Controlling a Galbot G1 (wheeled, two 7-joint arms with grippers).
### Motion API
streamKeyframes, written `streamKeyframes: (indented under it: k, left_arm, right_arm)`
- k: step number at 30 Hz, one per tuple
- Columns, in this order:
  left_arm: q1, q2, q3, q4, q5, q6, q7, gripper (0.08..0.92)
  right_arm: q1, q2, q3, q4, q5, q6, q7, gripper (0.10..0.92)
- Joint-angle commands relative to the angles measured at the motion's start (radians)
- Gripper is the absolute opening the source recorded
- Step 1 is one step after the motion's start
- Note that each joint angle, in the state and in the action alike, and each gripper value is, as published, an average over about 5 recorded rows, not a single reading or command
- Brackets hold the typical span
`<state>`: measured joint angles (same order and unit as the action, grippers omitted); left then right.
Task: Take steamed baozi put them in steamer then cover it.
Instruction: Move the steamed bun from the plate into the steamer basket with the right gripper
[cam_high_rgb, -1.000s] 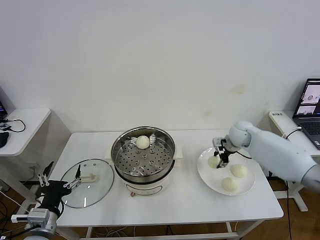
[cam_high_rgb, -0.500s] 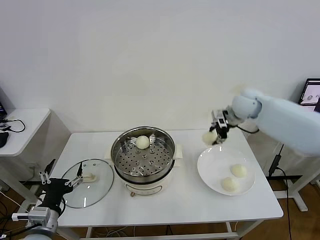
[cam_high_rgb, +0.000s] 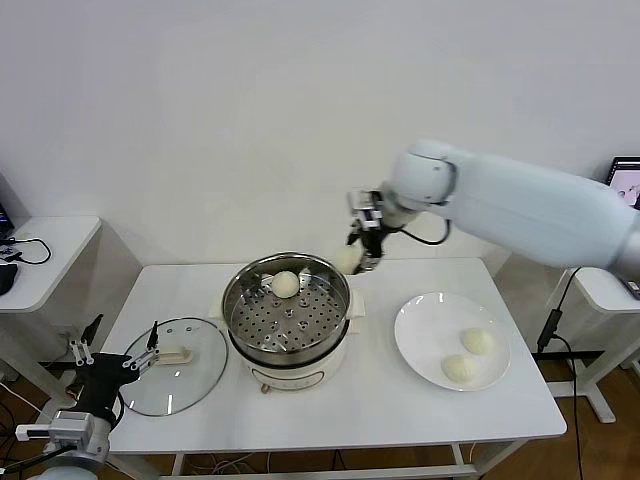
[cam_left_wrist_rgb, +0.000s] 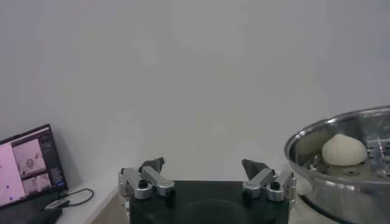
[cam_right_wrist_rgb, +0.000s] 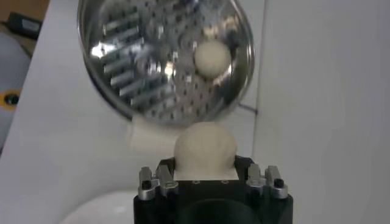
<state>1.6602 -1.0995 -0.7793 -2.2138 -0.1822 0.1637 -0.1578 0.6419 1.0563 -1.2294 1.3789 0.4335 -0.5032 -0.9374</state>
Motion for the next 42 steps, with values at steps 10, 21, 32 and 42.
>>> streamKeyframes:
  k: [10, 21, 32, 42]
  left_arm:
    - [0.0, -0.016, -0.017, -0.016, 0.003, -0.002, -0.001, 0.823]
    - [-0.003, -0.02, -0.011, -0.02, 0.006, -0.002, 0.0, 0.823]
    - [-0.007, -0.018, -0.001, -0.019, 0.008, -0.004, -0.001, 0.823]
    - [-0.007, -0.018, 0.0, -0.024, 0.009, -0.004, 0.0, 0.823]
  right_arm:
    - [-0.198, 0.469, 0.017, -0.335, 0.021, -0.121, 0.095, 0.611]
    - [-0.268, 0.522, 0.031, -0.402, 0.005, -0.134, 0.122, 0.611]
    - [-0.293, 0.523, 0.061, -0.427, -0.002, -0.132, 0.136, 0.612]
    - [-0.301, 0.524, 0.069, -0.428, 0.008, -0.128, 0.152, 0.619]
